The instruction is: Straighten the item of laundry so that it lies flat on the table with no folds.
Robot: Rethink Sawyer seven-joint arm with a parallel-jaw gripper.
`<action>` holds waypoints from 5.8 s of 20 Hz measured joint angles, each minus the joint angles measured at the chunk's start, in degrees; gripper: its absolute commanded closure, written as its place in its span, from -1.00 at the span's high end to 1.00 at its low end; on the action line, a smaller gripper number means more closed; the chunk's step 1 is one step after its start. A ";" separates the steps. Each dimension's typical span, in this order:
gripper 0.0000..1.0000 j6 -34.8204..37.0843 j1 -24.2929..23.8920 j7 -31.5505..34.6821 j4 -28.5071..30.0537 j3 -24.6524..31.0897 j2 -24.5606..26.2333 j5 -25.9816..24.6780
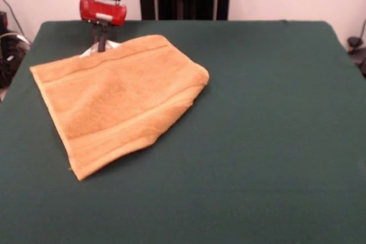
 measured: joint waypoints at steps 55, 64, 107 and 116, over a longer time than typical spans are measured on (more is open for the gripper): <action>-1.00 -10.20 -4.02 0.00 -1.00 -17.15 11.24 -3.15; -1.00 -9.67 -2.27 0.00 -0.98 -18.22 11.50 -2.95; -1.00 19.39 2.43 0.00 14.82 -16.45 -13.36 -11.51; -1.00 24.38 0.89 0.00 16.57 -13.79 -18.35 -11.77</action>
